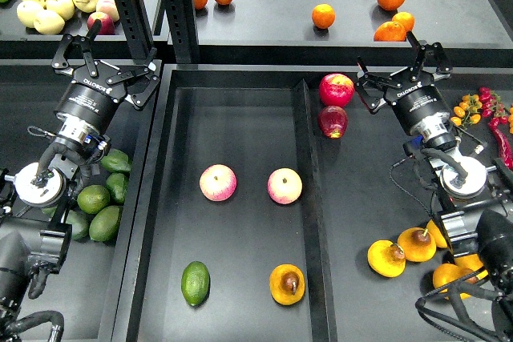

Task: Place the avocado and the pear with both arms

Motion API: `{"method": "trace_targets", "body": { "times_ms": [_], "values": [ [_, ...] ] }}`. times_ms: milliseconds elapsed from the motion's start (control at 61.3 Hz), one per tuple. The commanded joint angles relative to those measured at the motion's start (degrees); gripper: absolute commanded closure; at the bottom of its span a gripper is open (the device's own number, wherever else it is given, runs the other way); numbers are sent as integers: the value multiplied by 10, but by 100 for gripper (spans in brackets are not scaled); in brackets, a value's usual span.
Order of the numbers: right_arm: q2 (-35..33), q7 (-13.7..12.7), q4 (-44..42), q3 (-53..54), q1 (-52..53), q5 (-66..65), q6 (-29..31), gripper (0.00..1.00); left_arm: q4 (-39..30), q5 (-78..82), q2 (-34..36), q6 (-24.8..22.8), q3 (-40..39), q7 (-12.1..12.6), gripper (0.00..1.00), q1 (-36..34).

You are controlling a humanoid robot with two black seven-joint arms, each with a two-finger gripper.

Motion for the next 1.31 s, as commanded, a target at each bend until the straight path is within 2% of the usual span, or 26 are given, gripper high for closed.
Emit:
{"method": "trace_targets", "body": {
  "times_ms": [0,49,114,229,245,294,392,473,637,947,1045,1290],
  "values": [
    [0,0,0,0,0,0,0,1,5,0,0,0,1,15,1,0],
    [0,0,-1,1,0,0,0,1,9,0,0,0,1,26,0,0],
    [0,0,-1,1,0,0,0,1,16,0,0,2,3,53,1,-2],
    [0,-1,-1,1,0,0,0,1,41,0,0,0,44,121,5,-28],
    [0,0,-1,2,0,0,0,1,58,-1,0,0,84,121,6,-41],
    [0,0,-1,2,0,0,0,1,71,-2,1,0,135,121,6,-57],
    [0,0,-1,3,1,0,0,1,90,-36,80,0,241,121,6,-90],
    [0,-1,-1,3,1,0,0,1,104,-86,134,0,360,121,8,-128],
    [0,-1,-2,10,2,0,0,1,104,-110,194,0,520,121,8,-193],
    [0,-1,-3,13,1,0,0,1,90,-133,247,0,724,121,8,-305],
    [0,-1,-3,13,1,0,0,1,67,-139,257,0,786,121,8,-338],
    [0,-1,-6,13,2,0,0,1,37,-136,262,0,873,121,7,-353]
  ]
}}
